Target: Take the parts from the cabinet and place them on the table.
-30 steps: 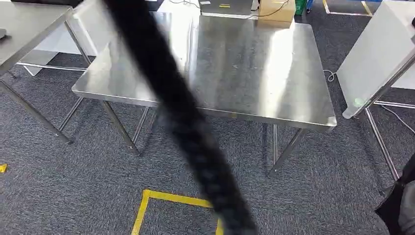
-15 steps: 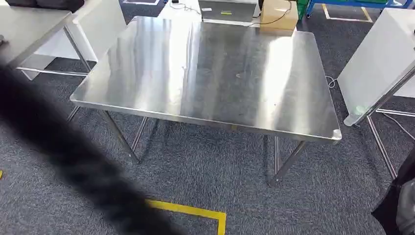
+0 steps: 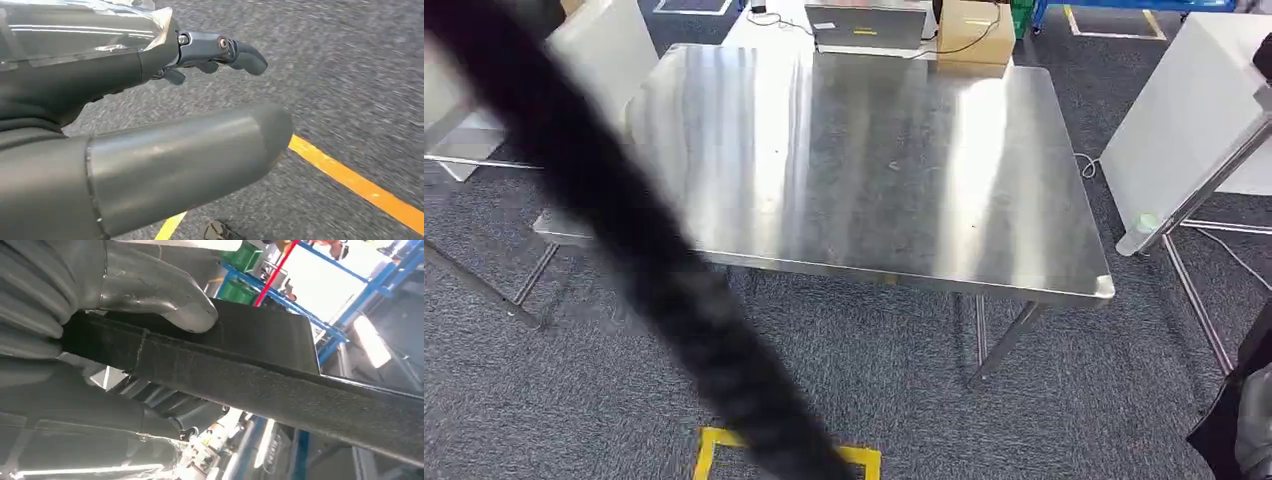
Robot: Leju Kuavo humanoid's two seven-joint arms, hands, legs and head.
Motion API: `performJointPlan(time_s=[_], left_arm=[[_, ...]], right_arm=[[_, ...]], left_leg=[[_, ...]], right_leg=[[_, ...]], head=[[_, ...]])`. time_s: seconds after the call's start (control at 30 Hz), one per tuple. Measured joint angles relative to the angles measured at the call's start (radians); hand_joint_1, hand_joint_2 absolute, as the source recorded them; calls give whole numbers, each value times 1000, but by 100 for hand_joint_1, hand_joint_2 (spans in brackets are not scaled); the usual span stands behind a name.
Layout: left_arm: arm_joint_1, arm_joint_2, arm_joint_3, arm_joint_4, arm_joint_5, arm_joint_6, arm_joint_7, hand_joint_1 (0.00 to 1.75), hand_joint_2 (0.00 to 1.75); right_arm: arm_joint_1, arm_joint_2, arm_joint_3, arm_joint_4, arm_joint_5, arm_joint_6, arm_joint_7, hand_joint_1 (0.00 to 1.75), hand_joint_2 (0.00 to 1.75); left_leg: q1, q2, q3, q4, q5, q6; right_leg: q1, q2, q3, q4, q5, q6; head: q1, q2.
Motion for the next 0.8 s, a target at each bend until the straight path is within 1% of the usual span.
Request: performJointPlan(time_s=[0.03, 0.07, 0.1, 0.13, 0.17, 0.2, 0.23, 0.27, 0.3, 0.33, 0.37, 0.4, 0.43, 0.47, 0.5, 0.53, 0.57, 0.6, 0.63, 0.67, 0.7, 0.73, 0.77, 0.8], left_arm=[[1, 0, 0, 0, 0, 0, -1, 0, 0], [2, 0, 0, 0, 0, 0, -1, 0, 0], [3, 0, 0, 0, 0, 0, -2, 0, 0], [3, 0, 0, 0, 0, 0, -2, 0, 0], [1, 0, 0, 0, 0, 0, -2, 0, 0], [-1, 1, 0, 0, 0, 0, -2, 0, 0], [-2, 1, 0, 0, -1, 0, -2, 0, 0], [-1, 0, 0, 0, -1, 0, -2, 0, 0], [-1, 0, 0, 0, -1, 0, -2, 0, 0], [0, 0, 0, 0, -1, 0, -2, 0, 0], [0, 0, 0, 0, -1, 0, -2, 0, 0], [0, 0, 0, 0, -1, 0, -2, 0, 0], [0, -1, 0, 0, -1, 0, -2, 0, 0], [-1, -4, 0, 2, -1, 0, -2, 0, 0], [-1, -2, 0, 2, -1, 0, -2, 0, 0], [-2, -5, 0, 2, -2, -2, -2, 0, 0], [-2, -5, 0, 2, -3, -2, -2, 0, 0], [-2, -5, -1, 2, -5, -2, -2, 0, 0], [-2, -4, -2, 3, -6, -2, -2, 0, 0], [-2, -8, -6, 3, -7, -2, -1, 0, 0], [-5, -6, -8, 3, -8, 0, -1, 0, 0], [-5, -5, -10, 3, -8, 1, -1, 0, 0], [-3, -3, -12, 3, -9, 1, 0, 0, 0], [-2, -3, -14, 3, -10, 1, 2, 0, 0]], right_arm=[[1, 0, 0, -5, 1, 0, 0, 152, 175], [4, 0, 0, -7, 0, 0, 0, 152, 175], [5, 0, -1, -10, 0, 0, 0, 152, 175], [6, 0, -2, -11, 1, 0, 1, 152, 175], [6, -1, -3, -13, 0, 0, 0, 152, 175], [5, -2, -4, -14, 0, 0, 0, 152, 175], [6, -2, -6, -14, 0, 0, 0, 152, 175], [7, -2, -8, -14, 0, 0, 0, 152, 175], [7, -2, -9, -14, 0, 0, 0, 152, 175], [7, -2, -10, -14, 0, 0, 0, 152, 175], [7, -2, -11, -14, 0, 0, 0, 152, 175], [7, -2, -13, -14, 0, 0, 0, 152, 175], [7, -2, -14, -14, 0, 0, 0, 152, 175], [9, -3, -17, -15, 0, 0, 0, 152, 175], [9, -1, -18, -15, 0, 0, 2, 152, 175], [9, -3, -18, -17, 0, 0, 2, 152, 175], [12, -2, -18, -21, 0, 0, 2, 152, 175], [14, -2, -18, -25, 0, 1, 2, 152, 175], [17, -1, -18, -27, 0, 1, 4, 152, 175], [20, -1, -18, -30, 9, 3, 9, 152, 175], [22, 0, -18, -34, 27, 11, 14, 152, 175], [23, 1, -18, -34, 46, 20, 20, 152, 175], [23, 2, -20, -34, 77, 39, 25, 152, 175], [22, 2, -26, -34, 100, 58, 29, 152, 175]], left_leg=[[-2, 0, 2, -7, 7, 7], [-3, 0, 9, -16, 22, 17], [1, -2, 34, -18, 27, 24], [4, 1, 47, -24, 27, 27], [4, 0, 53, -25, 25, 30], [4, -1, 54, -24, 22, 35], [1, -3, 55, -25, 16, 38], [-1, -4, 58, -24, 10, 40], [-4, -5, 64, -24, 5, 41], [-7, -7, 75, -24, -3, 42], [-9, -8, 86, -25, -11, 42], [-13, -9, 99, -25, -19, 42], [-14, -10, 106, -25, -26, 41], [-15, -10, 111, -24, -35, 38], [-15, -14, 116, -25, -43, 31], [-13, -13, 115, -32, -49, 20], [-14, -12, 124, -8, -34, 18], [-15, -12, 134, -5, -37, 13], [-16, -12, 130, 9, -54, 10], [-16, -8, 121, 42, -71, 4], [-10, -6, 82, 108, -98, -4], [-4, -5, 44, 168, -126, -9], [1, -5, -8, 240, -162, -15], [5, -5, -40, 271, -168, -20]], right_leg=[[1, 0, 9, -6, 0, 9], [2, 0, 19, 7, 14, 22], [2, 0, 30, 6, 5, 28], [0, -2, 24, 27, -7, 27], [0, -2, -6, 82, -14, 25], [0, -2, -56, 160, -29, 24], [1, -2, -111, 240, -63, 18], [2, -2, -158, 299, -101, 9], [3, -2, -182, 318, -115, 10], [4, -2, -187, 289, -103, 19], [7, -2, -171, 223, -67, 29], [10, -2, -142, 132, -14, 36], [16, -3, -115, 48, 40, 33], [21, -2, -112, 30, 68, 16], [24, -7, -108, 30, 31, -8], [32, -5, -105, 25, 37, -15], [29, -2, -98, 12, 51, -29], [21, -1, -83, 8, 64, -38], [9, -4, -62, 0, 67, -39], [9, -6, -46, 0, 62, -47], [9, -5, -43, 1, 58, -50], [9, -5, -42, 1, 55, -49], [9, -4, -42, 2, 50, -49], [8, -2, -39, 2, 47, -47]], head=[[1, 0], [0, 0], [0, 0], [2, 0], [5, 0], [5, 0], [5, 0], [6, 0], [5, 0], [6, 0], [6, 0], [6, 0], [6, 0], [1, 0], [3, 0], [2, 0], [2, 0], [3, 0], [3, 0], [-3, 0], [-6, 0], [-7, 0], [-7, 0], [-8, 0]])
